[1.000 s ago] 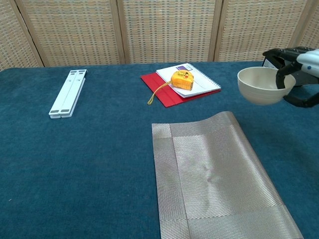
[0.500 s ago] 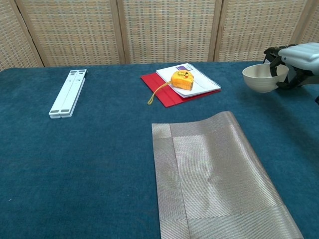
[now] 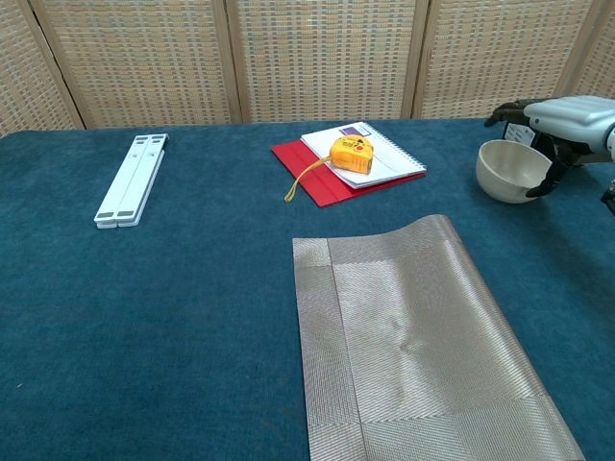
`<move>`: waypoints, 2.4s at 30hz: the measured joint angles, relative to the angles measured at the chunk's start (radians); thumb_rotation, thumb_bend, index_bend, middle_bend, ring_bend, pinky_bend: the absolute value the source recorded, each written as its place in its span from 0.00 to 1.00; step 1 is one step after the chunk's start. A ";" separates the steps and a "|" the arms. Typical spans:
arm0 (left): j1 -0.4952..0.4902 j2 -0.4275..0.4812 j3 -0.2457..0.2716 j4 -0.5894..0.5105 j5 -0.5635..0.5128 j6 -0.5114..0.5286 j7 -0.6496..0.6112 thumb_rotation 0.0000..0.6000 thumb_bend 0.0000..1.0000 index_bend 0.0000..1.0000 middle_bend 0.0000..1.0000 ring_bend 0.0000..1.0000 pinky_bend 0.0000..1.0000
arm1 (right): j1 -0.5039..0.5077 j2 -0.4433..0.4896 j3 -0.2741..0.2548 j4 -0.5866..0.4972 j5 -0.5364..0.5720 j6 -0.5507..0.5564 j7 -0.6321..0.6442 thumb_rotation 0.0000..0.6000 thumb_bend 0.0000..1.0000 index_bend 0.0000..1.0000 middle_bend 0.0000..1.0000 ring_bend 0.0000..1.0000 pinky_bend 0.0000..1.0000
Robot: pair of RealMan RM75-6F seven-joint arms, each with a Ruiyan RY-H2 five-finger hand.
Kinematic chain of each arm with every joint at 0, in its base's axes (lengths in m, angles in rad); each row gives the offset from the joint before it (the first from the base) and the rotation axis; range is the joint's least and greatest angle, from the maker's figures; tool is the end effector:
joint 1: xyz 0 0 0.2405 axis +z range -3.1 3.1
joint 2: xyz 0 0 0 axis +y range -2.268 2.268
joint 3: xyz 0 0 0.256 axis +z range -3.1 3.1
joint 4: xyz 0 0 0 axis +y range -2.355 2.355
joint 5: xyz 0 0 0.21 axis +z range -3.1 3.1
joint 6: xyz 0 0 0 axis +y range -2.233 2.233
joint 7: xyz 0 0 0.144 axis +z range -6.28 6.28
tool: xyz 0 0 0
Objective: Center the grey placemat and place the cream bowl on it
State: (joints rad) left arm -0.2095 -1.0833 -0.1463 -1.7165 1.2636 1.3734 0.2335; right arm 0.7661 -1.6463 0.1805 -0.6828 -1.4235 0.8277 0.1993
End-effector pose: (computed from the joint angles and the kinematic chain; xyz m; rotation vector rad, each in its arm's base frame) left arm -0.2935 0.2346 0.1699 -1.3405 -0.8460 -0.7720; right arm -0.2595 -0.4382 0.0428 1.7235 -0.7936 0.7807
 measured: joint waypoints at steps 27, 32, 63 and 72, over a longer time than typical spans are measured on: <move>-0.009 0.022 0.001 0.006 -0.004 -0.019 -0.051 1.00 0.00 0.00 0.00 0.00 0.00 | 0.256 0.166 -0.084 -0.765 -0.161 -0.228 -0.653 1.00 0.44 0.34 0.00 0.00 0.00; -0.011 0.019 0.002 0.005 -0.005 -0.020 -0.046 1.00 0.00 0.00 0.00 0.00 0.00 | 0.275 0.128 -0.091 -0.775 -0.133 -0.254 -0.709 1.00 0.47 0.37 0.00 0.00 0.00; -0.016 0.018 0.006 0.000 -0.011 -0.021 -0.040 1.00 0.00 0.00 0.00 0.00 0.00 | 0.309 0.048 -0.152 -0.775 -0.052 -0.263 -0.832 1.00 0.51 0.42 0.00 0.00 0.00; -0.018 0.020 0.007 0.001 -0.010 -0.023 -0.046 1.00 0.00 0.00 0.00 0.00 0.00 | 0.308 0.057 -0.161 -0.785 -0.033 -0.253 -0.838 1.00 0.52 0.45 0.00 0.00 0.00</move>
State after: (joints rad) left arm -0.2273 -1.0629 -0.1397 -1.7158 1.2541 1.3500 0.1874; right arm 1.0737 -1.5895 0.0196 -1.4677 -1.4570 0.5745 -0.6382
